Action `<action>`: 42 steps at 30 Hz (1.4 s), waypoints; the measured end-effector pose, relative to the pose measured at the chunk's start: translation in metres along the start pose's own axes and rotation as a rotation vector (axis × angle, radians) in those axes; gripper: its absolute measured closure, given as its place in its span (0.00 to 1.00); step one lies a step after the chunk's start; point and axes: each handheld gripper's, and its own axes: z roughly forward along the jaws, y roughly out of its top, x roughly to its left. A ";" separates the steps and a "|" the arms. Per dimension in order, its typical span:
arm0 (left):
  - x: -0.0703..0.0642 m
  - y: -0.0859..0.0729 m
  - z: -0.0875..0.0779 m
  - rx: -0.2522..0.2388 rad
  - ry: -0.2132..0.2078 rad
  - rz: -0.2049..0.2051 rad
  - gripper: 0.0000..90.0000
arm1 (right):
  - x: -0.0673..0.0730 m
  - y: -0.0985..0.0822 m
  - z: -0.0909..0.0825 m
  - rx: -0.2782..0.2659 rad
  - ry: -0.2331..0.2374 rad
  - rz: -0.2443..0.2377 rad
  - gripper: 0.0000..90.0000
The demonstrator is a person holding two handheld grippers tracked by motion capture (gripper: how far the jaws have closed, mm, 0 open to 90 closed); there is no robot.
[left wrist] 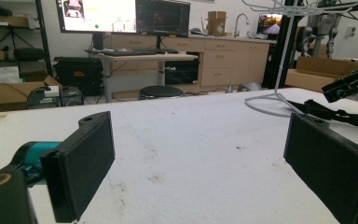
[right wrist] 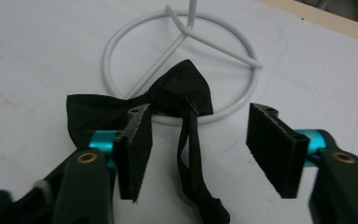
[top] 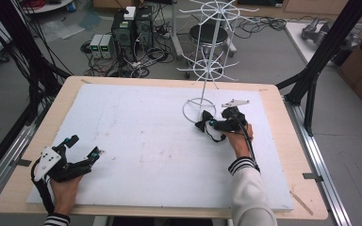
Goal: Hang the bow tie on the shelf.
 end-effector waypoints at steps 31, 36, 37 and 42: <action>0.001 0.000 0.000 0.000 -0.002 -0.005 0.10 | 0.006 -0.004 0.022 0.096 -0.003 0.067 0.94; 0.001 0.000 0.000 -0.001 -0.002 -0.007 0.10 | 0.008 -0.003 0.023 0.097 -0.017 0.059 0.96; 0.001 0.000 0.000 -0.001 -0.002 -0.007 0.10 | 0.008 -0.003 0.023 0.098 -0.017 0.061 0.96; 0.001 0.000 0.000 0.000 -0.003 -0.005 0.10 | 0.009 -0.003 0.022 0.097 -0.020 0.067 0.96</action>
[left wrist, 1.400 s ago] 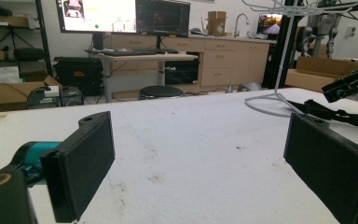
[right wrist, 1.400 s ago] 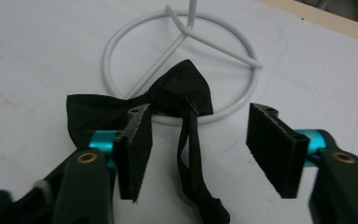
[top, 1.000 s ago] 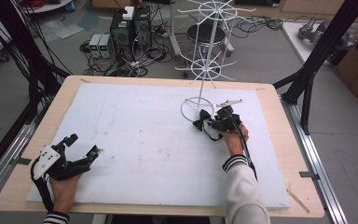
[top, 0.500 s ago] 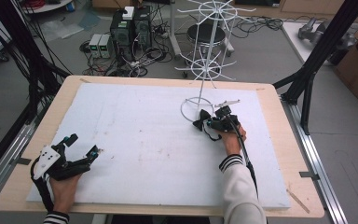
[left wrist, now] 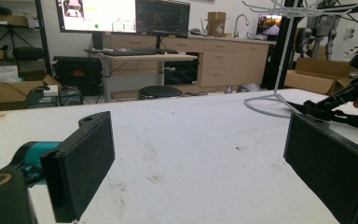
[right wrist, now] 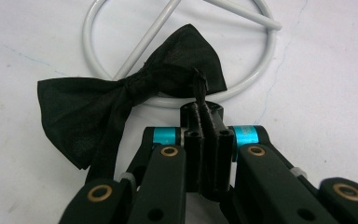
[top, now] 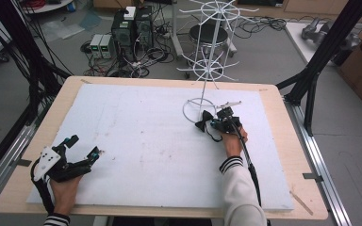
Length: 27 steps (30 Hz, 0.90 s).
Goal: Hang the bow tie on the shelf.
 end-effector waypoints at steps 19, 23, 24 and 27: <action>0.000 0.000 0.000 0.000 -0.001 0.003 0.10 | 0.008 0.006 -0.023 -0.080 0.062 -0.009 0.96; -0.001 0.000 0.000 0.000 0.000 0.005 0.10 | 0.011 0.006 -0.030 -0.096 0.066 -0.010 0.96; -0.001 0.000 0.000 0.000 0.000 0.005 0.10 | 0.012 0.006 -0.031 -0.102 0.064 -0.010 0.96; -0.001 0.000 0.000 -0.001 -0.001 0.004 0.10 | 0.012 0.005 -0.036 -0.124 0.069 -0.017 0.96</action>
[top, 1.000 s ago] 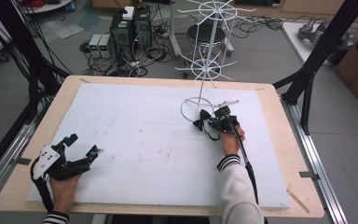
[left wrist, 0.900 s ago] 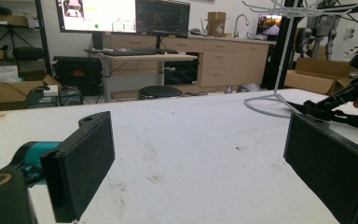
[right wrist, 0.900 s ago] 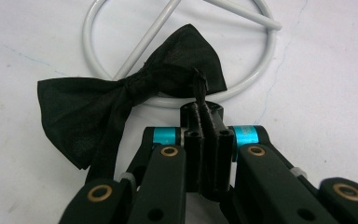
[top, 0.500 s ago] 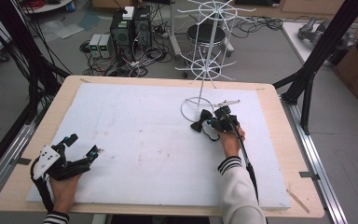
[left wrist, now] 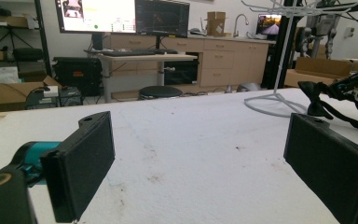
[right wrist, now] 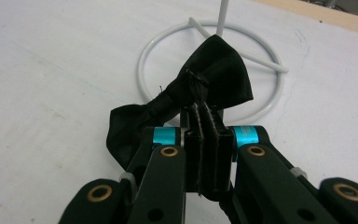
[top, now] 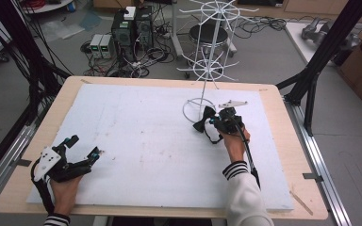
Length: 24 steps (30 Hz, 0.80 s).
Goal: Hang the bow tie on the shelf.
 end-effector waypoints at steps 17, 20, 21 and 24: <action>0.000 0.000 0.000 0.001 0.000 0.007 0.10 | 0.018 0.001 -0.046 -0.129 0.024 -0.047 0.96; -0.001 0.000 0.000 0.002 0.001 0.010 0.10 | 0.021 0.001 -0.053 -0.158 0.031 -0.065 0.96; -0.001 0.000 0.000 0.003 0.001 0.010 0.10 | 0.023 0.001 -0.056 -0.163 0.030 -0.070 0.96; -0.001 0.000 0.000 0.003 0.000 0.010 0.10 | 0.026 0.002 -0.062 -0.186 0.037 -0.081 0.96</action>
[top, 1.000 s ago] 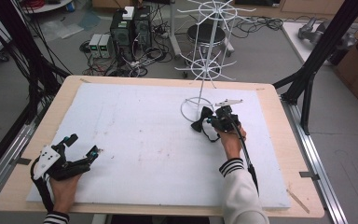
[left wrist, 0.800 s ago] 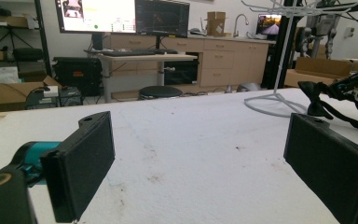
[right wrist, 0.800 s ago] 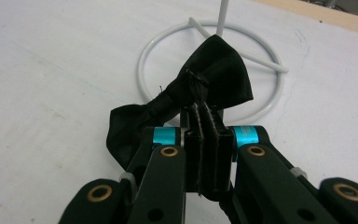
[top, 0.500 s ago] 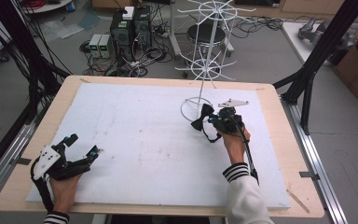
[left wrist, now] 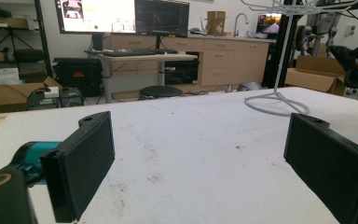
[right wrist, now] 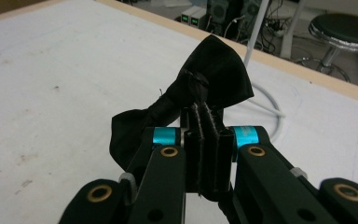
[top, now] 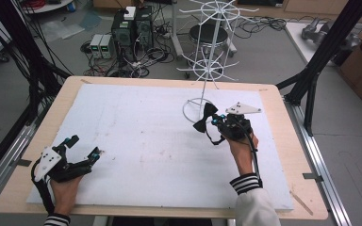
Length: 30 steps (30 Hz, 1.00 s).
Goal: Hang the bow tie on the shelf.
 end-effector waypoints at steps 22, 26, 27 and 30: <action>0.000 0.000 0.000 0.001 0.000 0.002 0.10 | 0.010 0.012 -0.037 -0.179 0.041 -0.029 0.96; 0.000 0.000 0.000 0.000 0.001 0.001 0.10 | 0.010 0.020 -0.043 -0.206 0.046 -0.034 0.96; 0.000 0.000 0.000 0.000 0.001 0.001 0.10 | 0.010 0.023 -0.044 -0.212 0.049 -0.036 0.96; 0.000 0.000 0.000 0.000 0.001 0.001 0.10 | 0.010 0.029 -0.046 -0.224 0.051 -0.039 0.96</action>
